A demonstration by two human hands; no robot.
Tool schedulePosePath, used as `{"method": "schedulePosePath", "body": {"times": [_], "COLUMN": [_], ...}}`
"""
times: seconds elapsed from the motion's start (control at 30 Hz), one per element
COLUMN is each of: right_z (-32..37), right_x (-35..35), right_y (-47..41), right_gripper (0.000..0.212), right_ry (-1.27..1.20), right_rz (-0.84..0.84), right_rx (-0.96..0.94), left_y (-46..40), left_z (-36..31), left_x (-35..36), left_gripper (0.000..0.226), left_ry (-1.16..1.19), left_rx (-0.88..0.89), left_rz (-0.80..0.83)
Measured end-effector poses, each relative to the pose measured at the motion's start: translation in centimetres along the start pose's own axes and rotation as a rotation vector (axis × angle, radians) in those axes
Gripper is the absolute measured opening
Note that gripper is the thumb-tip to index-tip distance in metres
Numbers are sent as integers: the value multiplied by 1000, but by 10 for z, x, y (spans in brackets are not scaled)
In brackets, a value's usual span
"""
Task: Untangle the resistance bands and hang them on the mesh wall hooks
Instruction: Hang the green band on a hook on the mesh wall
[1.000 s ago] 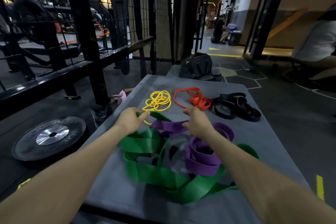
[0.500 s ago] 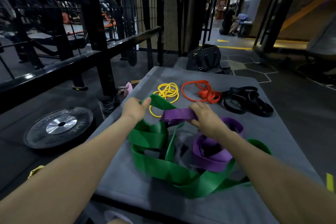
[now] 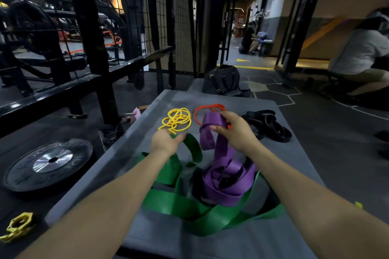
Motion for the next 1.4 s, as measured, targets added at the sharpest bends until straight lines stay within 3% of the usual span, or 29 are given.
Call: {"method": "schedulePosePath", "body": {"times": [0.27, 0.47, 0.6, 0.73, 0.93, 1.0, 1.13, 1.23, 1.4], "right_z": [-81, -97, -62, -22, -7, -10, -11, -1, 8], "right_x": [-40, 8, 39, 91, 129, 135, 148, 157, 151], "right_y": [-18, -5, -2, 15, 42, 52, 76, 97, 117], "right_gripper": [32, 47, 46, 47, 46, 47, 46, 44, 50], "right_ry": [207, 352, 311, 267, 252, 263, 198, 150, 209], "right_rz": [-257, -76, -21, 174, 248, 263, 345, 455, 567], "right_rx": [250, 262, 146, 38, 35, 55, 106, 121, 110], "left_y": [-23, -32, -27, -17, -19, -8, 21, 31, 34], "left_z": [32, 64, 68, 70, 124, 145, 157, 161, 160], "left_x": [-50, -61, -49, -30, -45, -47, -28, -15, -22], "left_gripper": [50, 46, 33, 38, 42, 50, 54, 43, 13], "left_ry": [-1, 15, 153, 251, 3, -132, -158, -148, 57], "left_rx": [37, 9, -40, -102, -172, -232, -263, -263, -332], "left_rz": [-80, -14, 64, 166, -23, -5, 99, 165, 125]}}
Point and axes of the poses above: each hand's wrist, its own y-axis away from the middle knuckle, its own x-axis out of the palm, z = x × y, the point moved 10 cm from there along -y, towards the middle knuckle, and after that the axes turned 13 degrees about -z, right-handed, at the moved point
